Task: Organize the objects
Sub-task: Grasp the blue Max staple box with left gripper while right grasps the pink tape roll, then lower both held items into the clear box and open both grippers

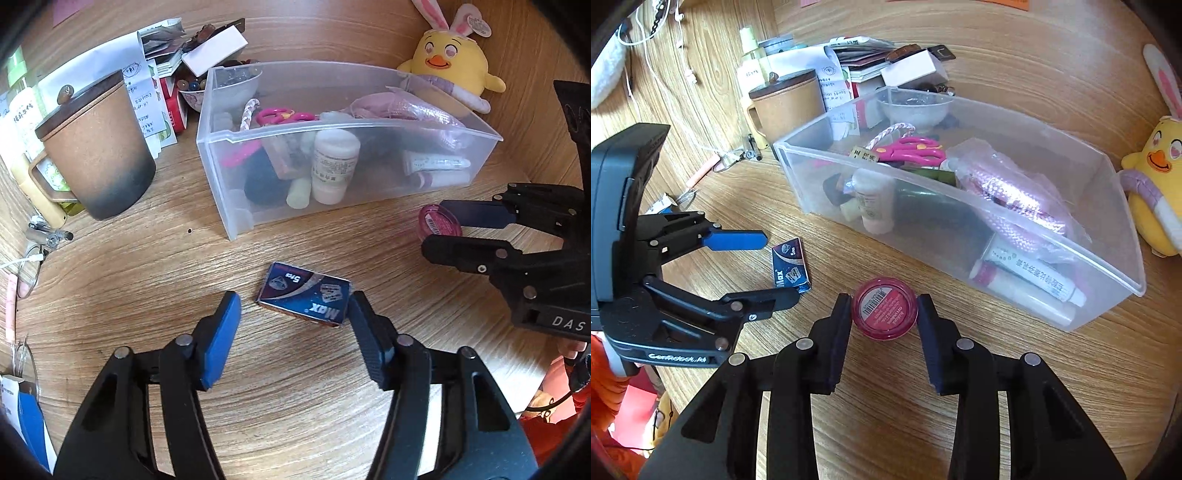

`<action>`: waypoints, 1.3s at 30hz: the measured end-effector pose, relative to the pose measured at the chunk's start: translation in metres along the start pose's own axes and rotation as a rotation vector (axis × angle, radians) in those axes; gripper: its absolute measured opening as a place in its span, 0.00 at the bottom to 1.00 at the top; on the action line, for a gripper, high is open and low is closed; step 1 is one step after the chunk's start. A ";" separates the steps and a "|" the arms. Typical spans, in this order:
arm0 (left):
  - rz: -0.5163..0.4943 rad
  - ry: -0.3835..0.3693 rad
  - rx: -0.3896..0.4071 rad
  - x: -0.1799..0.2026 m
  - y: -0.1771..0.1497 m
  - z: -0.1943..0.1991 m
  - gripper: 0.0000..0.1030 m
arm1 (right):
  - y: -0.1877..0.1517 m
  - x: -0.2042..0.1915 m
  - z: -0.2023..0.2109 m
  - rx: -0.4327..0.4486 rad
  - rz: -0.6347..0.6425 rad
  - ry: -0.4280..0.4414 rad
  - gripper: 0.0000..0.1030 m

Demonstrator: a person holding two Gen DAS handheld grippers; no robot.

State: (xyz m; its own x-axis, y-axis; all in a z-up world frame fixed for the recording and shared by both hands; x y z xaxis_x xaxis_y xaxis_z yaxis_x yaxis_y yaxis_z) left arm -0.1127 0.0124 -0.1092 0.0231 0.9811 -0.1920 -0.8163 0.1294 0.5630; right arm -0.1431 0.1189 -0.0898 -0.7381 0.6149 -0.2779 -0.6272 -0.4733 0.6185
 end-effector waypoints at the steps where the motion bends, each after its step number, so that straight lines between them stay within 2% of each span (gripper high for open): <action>1: -0.001 -0.008 0.003 0.001 0.000 0.001 0.47 | 0.001 0.000 0.003 0.007 0.000 -0.001 0.32; 4: 0.008 -0.040 0.009 0.002 0.002 0.004 0.47 | 0.004 0.001 0.015 0.034 0.000 -0.009 0.32; 6: 0.009 -0.035 0.022 0.002 0.003 0.008 0.47 | 0.007 0.002 0.023 0.053 -0.001 -0.014 0.32; 12: 0.035 -0.044 0.099 -0.004 0.015 0.035 0.47 | 0.014 0.008 0.049 0.122 -0.021 -0.026 0.32; 23: 0.092 -0.027 0.251 -0.017 0.066 0.074 0.47 | 0.038 0.030 0.096 0.245 -0.041 -0.096 0.32; 26: 0.106 0.000 0.250 -0.019 0.079 0.069 0.47 | 0.046 0.044 0.098 0.258 -0.060 -0.135 0.32; 34: 0.094 0.055 0.208 -0.016 0.095 0.042 0.47 | 0.058 0.074 0.080 0.221 -0.086 -0.170 0.32; 39: 0.084 0.064 0.174 -0.013 0.097 0.026 0.47 | 0.066 0.083 0.061 0.177 -0.092 -0.138 0.32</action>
State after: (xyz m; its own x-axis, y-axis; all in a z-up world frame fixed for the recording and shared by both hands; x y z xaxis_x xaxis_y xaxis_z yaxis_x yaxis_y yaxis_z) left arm -0.1775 0.0159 -0.0316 -0.0827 0.9790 -0.1862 -0.7018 0.0755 0.7084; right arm -0.2306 0.1772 -0.0268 -0.6310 0.7364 -0.2439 -0.6280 -0.3004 0.7179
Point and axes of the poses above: each gripper's, at about its wrist camera, not at the fingertips, and z roughly against the way its jaws point, x to its right, y to its top, the point moved 6 cm from there along -z, roughly the way its jaws point, and after that the axes turned 15 degrees about y, right-handed, at the moved point
